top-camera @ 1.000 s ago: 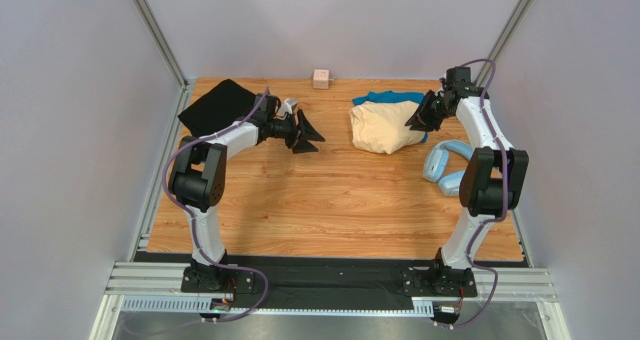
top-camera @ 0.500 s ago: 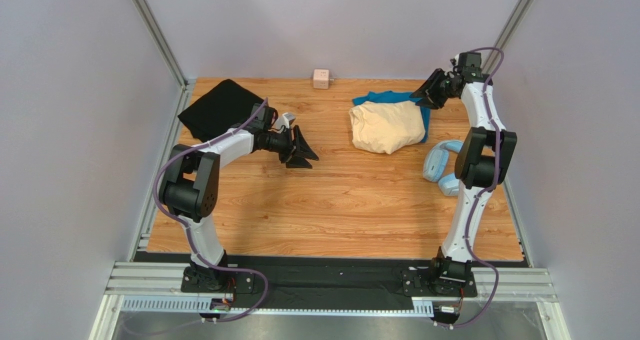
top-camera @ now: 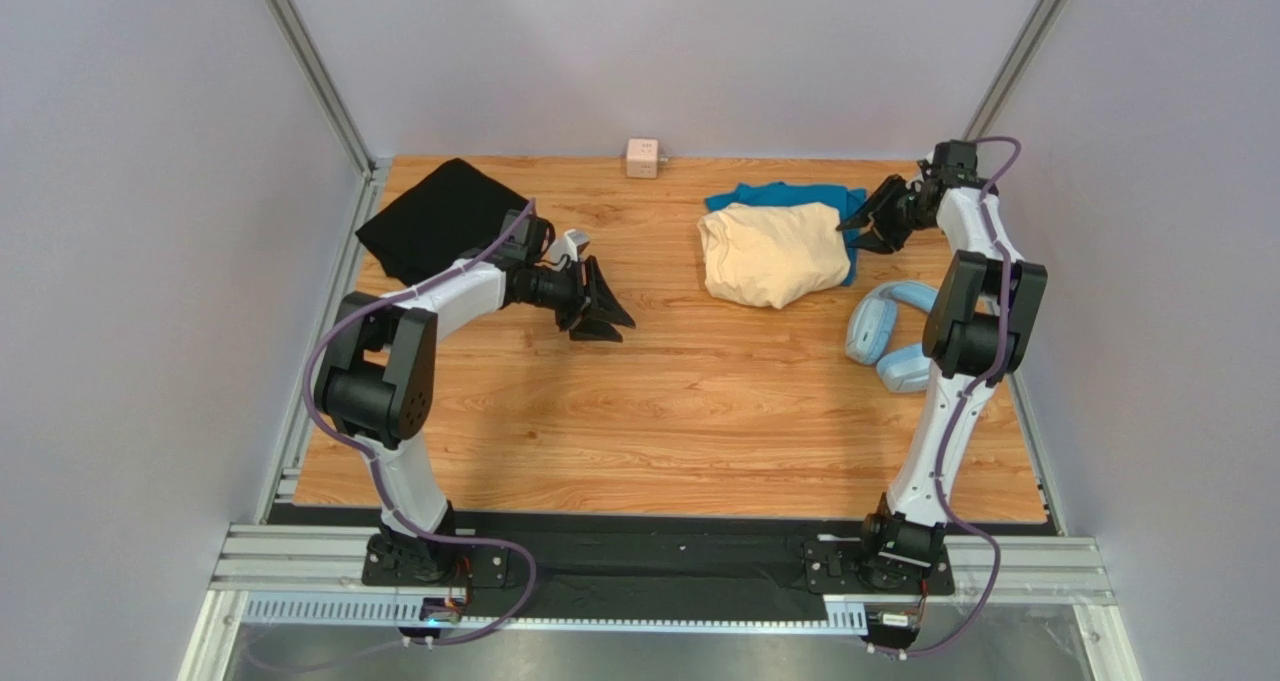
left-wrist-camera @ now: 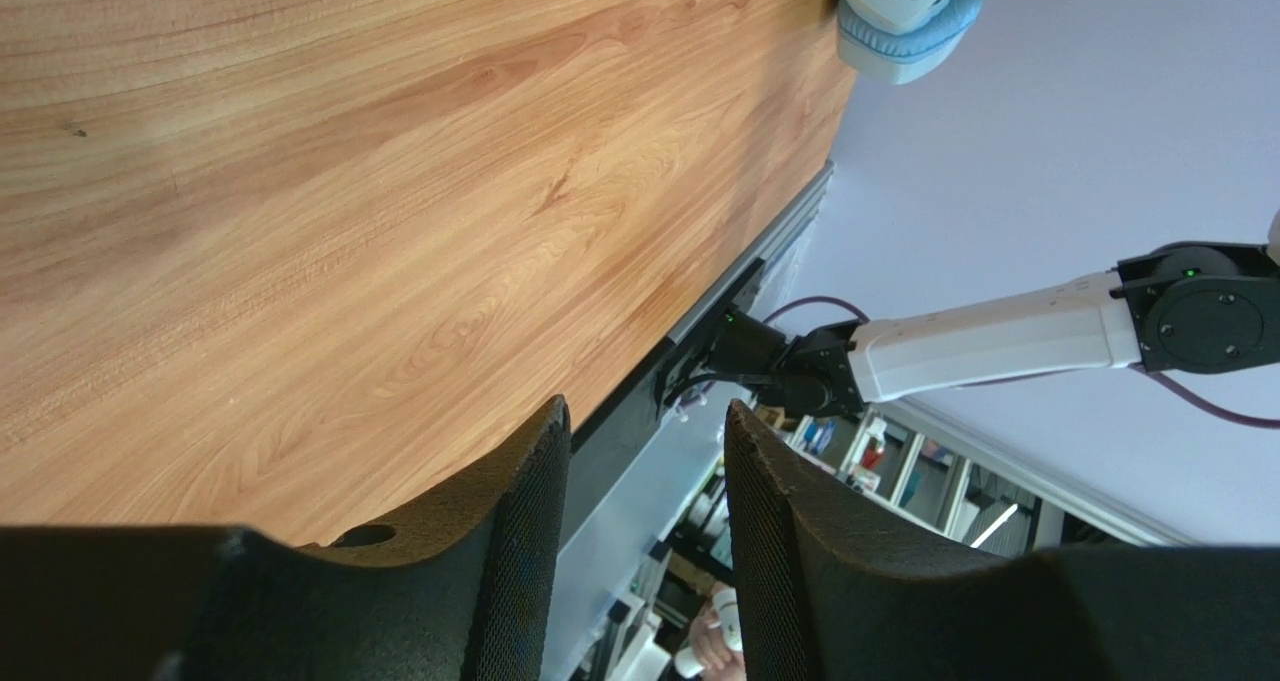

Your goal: Fold and stack the t-shirts

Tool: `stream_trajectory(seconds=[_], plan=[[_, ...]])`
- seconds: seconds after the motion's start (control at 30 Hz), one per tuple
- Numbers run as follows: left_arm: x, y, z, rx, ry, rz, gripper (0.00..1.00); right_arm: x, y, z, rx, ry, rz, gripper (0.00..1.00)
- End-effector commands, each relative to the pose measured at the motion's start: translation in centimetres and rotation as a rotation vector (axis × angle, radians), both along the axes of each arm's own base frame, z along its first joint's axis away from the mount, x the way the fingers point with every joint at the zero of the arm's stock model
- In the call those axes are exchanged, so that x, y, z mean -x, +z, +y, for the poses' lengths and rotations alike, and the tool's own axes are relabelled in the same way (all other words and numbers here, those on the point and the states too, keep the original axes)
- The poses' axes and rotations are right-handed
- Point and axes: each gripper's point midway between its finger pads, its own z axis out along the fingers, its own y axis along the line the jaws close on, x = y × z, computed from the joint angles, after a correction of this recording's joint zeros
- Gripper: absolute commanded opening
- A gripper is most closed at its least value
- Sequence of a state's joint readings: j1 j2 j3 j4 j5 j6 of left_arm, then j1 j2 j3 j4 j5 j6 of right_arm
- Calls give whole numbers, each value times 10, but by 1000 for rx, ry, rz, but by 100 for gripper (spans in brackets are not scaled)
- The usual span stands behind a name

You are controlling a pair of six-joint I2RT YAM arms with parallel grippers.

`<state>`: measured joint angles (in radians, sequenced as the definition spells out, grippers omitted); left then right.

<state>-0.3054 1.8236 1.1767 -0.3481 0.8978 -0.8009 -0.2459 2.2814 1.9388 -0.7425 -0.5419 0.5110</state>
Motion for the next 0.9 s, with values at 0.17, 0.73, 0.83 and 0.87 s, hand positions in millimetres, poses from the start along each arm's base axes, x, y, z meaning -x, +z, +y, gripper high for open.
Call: stream_trajectory(seconds=[0.17,0.73,0.83,0.87], plan=[[5,9,3,3,0,-40,48,-14,29,-1,-17,17,-103,45],[18,0,8,-14,4,-14,46,-6,-20,13,-37,48,-12,49],[20,0,9,-21,5,-17,46,-6,-30,18,-40,58,3,49],[20,0,9,-23,6,-17,46,-6,-33,17,-36,54,9,49]])
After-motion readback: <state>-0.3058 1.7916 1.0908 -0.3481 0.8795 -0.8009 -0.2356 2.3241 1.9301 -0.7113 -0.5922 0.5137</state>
